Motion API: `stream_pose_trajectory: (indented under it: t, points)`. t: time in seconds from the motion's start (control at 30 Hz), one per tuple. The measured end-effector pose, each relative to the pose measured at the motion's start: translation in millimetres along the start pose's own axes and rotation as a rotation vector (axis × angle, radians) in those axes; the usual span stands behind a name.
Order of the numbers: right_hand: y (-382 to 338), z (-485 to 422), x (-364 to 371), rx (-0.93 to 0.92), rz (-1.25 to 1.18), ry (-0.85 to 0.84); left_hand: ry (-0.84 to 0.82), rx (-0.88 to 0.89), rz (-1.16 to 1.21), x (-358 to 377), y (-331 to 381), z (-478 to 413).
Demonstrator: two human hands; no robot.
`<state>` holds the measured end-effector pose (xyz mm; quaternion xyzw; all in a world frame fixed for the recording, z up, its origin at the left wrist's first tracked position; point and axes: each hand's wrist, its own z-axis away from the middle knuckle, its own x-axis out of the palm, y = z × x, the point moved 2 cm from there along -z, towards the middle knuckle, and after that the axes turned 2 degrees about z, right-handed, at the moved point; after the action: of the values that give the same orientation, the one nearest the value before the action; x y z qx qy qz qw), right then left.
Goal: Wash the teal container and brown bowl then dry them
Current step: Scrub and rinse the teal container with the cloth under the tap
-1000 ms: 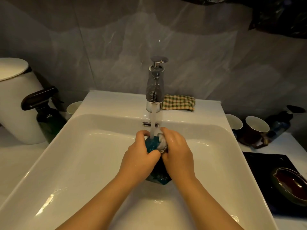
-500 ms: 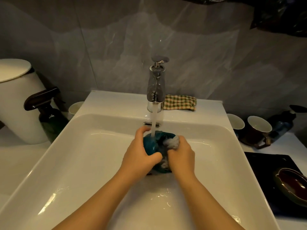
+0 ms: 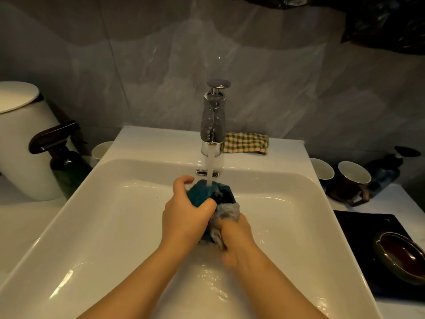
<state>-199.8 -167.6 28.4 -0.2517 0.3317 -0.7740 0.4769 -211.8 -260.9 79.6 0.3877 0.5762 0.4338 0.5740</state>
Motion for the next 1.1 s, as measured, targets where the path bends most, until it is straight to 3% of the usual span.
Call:
stream_pose_trajectory:
  t: [0.1,0.2,0.37,0.43,0.47,0.53,0.6,0.67,0.77,0.83,0.9,1.1]
  points:
    - [1,10,6,-0.002,-0.076,-0.082,0.017,0.018,-0.007,-3,-1,0]
    - [-10,7,-3,-0.112,0.153,0.035,-0.076,0.053,-0.054,-5,0,-1]
    - [-21,8,-17,-0.706,0.937,0.367,-0.242,0.029,-0.103,-2,-3,-6]
    - [-26,14,-12,-1.109,1.089,0.447,-0.316,0.017,-0.101,0,-6,-5]
    - [-28,18,-10,-1.212,1.075,0.411,-0.33,0.017,-0.087,0,-7,-5]
    - [-30,18,-13,-1.054,0.961,0.245,-0.303,0.022,-0.055,0,-7,-5]
    - [-26,13,-18,-0.684,0.72,0.141,-0.211,0.035,-0.026,0,-5,-5]
    - [-20,8,-18,-0.43,0.476,0.088,-0.106,0.049,0.027,-1,-4,-4]
    - [-13,4,-18,-0.212,0.207,-0.096,-0.02,0.021,0.102,-3,-2,-3]
    - [-13,4,-20,-0.181,0.123,-0.173,0.028,-0.07,0.183,-6,-6,-8]
    - [-12,2,-18,-0.243,0.2,-0.139,0.016,-0.206,0.292,-9,-13,-16]
    - [-25,-1,-29,-0.456,0.408,0.056,-0.343,-0.54,0.653,-3,-11,-12]
